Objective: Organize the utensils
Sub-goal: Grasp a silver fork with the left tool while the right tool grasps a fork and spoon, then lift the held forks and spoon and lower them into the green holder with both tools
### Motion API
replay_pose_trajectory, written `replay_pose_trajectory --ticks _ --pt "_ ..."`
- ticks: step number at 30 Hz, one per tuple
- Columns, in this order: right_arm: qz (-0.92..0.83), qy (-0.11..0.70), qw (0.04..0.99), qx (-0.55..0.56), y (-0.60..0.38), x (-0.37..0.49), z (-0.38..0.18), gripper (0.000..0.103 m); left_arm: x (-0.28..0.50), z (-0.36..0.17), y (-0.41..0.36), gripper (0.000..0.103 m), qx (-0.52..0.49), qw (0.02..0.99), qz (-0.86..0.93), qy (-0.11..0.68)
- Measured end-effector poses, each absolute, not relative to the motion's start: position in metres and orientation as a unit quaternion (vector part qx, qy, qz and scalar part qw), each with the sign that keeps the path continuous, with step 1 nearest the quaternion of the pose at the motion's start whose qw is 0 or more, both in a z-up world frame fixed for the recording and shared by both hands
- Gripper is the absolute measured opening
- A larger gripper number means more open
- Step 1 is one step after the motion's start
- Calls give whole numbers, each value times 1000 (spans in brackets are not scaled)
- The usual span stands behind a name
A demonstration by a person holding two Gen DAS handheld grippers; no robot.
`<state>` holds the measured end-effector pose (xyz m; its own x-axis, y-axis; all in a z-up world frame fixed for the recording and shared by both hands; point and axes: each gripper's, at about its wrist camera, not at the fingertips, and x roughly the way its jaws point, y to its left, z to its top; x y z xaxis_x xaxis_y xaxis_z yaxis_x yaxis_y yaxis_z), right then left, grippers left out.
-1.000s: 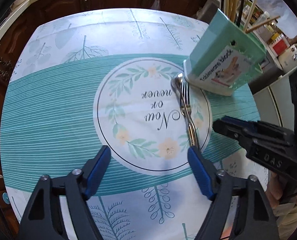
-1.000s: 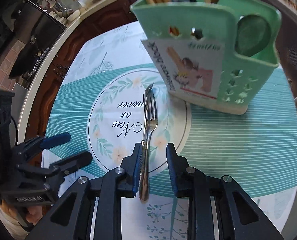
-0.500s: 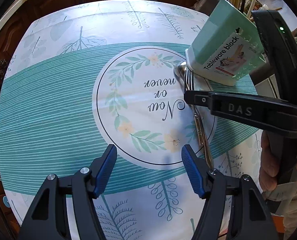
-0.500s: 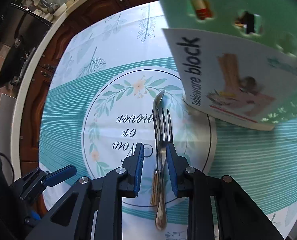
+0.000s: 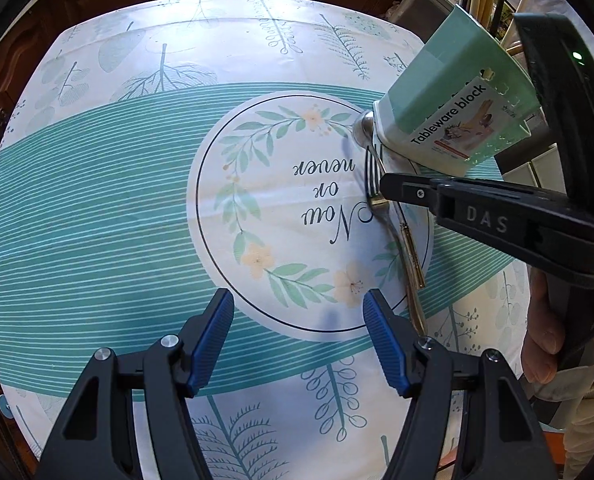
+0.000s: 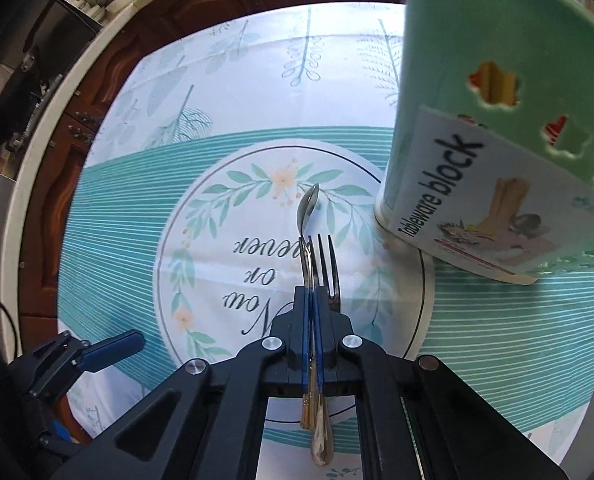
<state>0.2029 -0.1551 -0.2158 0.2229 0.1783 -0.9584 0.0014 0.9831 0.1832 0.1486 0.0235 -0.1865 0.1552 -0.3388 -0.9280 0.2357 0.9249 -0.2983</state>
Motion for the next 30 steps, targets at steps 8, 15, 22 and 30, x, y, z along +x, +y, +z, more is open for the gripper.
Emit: replay_pose_trajectory --ticks 8,15,22,30 --pt "59 563 819 96 -183 166 -183 2 156 -185 -3 65 -39 745 -202 635" --pt "43 539 831 131 -236 121 -164 2 178 -190 -49 49 -18 718 -182 672" --pt "39 532 832 155 -272 87 -164 2 194 -193 -85 43 -14 708 -155 689" --pt "47 522 832 180 -294 68 -166 2 205 -206 -115 16 19 695 -109 710"
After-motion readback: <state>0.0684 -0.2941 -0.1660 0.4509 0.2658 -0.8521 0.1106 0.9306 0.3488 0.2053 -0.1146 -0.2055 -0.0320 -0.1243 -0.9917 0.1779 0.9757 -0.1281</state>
